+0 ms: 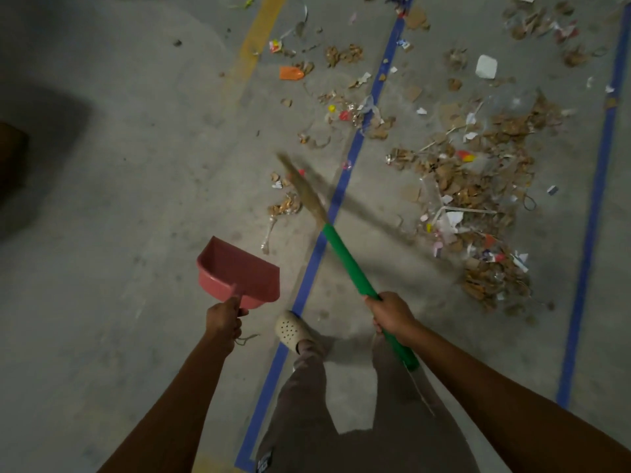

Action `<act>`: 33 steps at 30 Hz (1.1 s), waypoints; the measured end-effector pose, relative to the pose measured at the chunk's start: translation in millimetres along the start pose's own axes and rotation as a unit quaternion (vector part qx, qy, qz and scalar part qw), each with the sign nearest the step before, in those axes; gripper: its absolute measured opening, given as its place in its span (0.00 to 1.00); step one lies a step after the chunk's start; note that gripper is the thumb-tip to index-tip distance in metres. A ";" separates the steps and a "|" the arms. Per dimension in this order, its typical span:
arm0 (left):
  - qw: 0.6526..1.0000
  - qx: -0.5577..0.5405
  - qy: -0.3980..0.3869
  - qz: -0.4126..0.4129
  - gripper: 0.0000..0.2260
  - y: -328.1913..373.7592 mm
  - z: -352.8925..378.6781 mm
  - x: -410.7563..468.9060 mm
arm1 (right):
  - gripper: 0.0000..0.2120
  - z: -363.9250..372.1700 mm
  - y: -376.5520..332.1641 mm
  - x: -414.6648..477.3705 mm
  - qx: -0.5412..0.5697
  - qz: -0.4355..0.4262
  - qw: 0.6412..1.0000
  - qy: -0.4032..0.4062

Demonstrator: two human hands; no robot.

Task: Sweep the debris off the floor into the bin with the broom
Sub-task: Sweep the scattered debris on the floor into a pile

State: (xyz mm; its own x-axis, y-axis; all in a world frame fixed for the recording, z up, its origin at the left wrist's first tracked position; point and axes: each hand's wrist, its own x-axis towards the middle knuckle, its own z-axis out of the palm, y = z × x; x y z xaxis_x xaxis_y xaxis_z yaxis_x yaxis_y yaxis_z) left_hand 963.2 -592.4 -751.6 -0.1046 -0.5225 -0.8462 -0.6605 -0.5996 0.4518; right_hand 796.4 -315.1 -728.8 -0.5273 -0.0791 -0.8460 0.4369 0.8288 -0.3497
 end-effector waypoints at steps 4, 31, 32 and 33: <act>0.999 0.001 0.036 -0.007 0.19 2.1 -48.4 22.2 | 0.13 56.6 -36.7 -0.5 -0.100 -0.009 0.992 -0.080; 0.996 0.085 -0.030 0.014 0.18 69.6 47.6 66.1 | 0.17 -39.1 0.6 110.4 0.346 0.181 0.895 0.216; 0.996 0.085 -0.030 0.016 0.17 74.2 52.0 64.7 | 0.17 -40.8 0.8 100.3 0.333 0.164 0.904 0.214; 0.996 0.085 -0.031 0.018 0.16 79.1 56.4 63.1 | 0.16 -41.1 1.0 91.7 0.318 0.147 0.913 0.209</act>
State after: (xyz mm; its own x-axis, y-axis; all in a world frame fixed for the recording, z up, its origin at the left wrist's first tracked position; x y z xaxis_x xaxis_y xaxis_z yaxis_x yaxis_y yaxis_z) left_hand 862.4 -638.6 -785.2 -0.1731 -0.5002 -0.8484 -0.7713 -0.4669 0.4326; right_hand 718.6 -298.8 -790.3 -0.4933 0.4233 -0.7599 0.8689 0.2797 -0.4083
